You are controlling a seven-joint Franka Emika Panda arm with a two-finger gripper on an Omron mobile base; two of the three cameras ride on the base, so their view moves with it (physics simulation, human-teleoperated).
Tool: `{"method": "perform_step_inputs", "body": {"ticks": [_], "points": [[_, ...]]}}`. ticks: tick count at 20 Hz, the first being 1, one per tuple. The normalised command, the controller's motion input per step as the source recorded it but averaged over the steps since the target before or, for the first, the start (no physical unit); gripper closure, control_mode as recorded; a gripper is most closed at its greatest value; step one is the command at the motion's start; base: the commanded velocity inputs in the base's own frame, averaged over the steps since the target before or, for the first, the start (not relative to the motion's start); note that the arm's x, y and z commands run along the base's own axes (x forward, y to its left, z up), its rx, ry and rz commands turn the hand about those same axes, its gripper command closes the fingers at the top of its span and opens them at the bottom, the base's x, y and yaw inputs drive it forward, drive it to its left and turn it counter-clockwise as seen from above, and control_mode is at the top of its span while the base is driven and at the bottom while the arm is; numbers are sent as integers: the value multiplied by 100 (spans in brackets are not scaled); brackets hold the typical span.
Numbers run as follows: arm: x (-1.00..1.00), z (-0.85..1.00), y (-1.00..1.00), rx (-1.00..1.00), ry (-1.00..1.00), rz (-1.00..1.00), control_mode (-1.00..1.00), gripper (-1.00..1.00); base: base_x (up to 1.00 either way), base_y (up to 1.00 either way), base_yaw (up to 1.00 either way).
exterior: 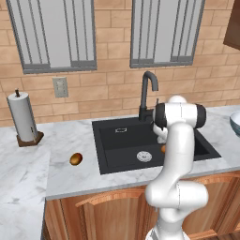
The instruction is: Remove the mango and tangerine from the sink. Then move the bowl and cup from the counter to the sink for washing.
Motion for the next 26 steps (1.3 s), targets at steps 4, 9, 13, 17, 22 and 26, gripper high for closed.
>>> {"method": "perform_step_inputs", "body": {"ticks": [4, 9, 13, 17, 22, 26], "points": [[9, -11, 0, 1, 0, -2, -100, -100, 0, 0, 0], [11, -13, 0, 3, 0, -1, -100, -100, 0, 0, 0], [9, -16, 0, 0, 0, 0, -100, -100, 0, 0, 0], [6, -18, -2, 0, 0, -4, -100, -100, 0, 0, 0], [5, -17, 0, 0, 0, -6, -100, -100, 0, 0, 0], [5, -17, 0, 1, 0, -6, -100, -100, 0, 0, 0]]}}
